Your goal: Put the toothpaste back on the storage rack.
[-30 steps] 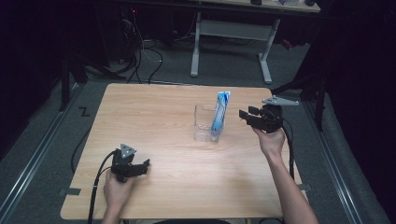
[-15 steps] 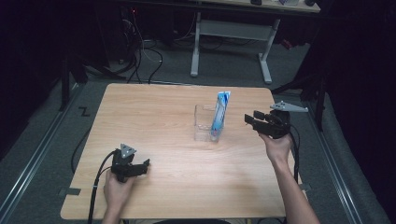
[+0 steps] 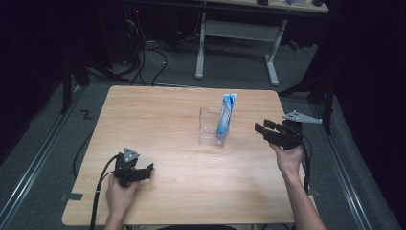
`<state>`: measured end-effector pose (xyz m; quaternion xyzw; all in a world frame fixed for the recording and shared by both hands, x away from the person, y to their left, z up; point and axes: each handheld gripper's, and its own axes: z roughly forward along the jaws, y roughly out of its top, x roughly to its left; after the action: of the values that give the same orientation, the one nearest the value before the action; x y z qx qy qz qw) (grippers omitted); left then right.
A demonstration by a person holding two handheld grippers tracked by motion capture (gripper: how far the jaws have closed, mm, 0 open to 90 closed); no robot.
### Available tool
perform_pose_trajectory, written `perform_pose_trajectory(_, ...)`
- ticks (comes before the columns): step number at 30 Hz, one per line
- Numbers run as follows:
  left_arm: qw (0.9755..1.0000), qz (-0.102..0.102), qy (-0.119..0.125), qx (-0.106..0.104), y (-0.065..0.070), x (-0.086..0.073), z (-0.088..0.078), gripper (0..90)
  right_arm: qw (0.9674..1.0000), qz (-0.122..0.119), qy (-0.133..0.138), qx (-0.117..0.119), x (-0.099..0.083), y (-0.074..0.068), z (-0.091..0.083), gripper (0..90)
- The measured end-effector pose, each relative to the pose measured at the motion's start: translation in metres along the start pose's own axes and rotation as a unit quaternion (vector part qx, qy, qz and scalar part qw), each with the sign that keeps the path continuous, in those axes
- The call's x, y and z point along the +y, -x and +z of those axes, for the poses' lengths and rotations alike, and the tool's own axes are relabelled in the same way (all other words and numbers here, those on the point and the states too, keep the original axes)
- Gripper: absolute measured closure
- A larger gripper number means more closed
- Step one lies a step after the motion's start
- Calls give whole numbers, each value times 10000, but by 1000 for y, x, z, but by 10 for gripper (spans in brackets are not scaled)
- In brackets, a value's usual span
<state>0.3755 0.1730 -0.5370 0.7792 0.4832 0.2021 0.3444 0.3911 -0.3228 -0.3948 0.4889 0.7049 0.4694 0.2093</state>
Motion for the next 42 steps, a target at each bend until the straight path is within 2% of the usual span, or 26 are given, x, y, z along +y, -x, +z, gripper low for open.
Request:
perform_pose_trajectory(22, 10000, 1, -2, -1, 0, 0, 0, 186, 9995, 323, 7, 10, -30, 13, -4, 502)
perform_pose_trajectory(42, 10000, 5, -2, -1, 0, 0, 0, 186, 9984, 509, -226, -128, -57, 21, 5, 500)
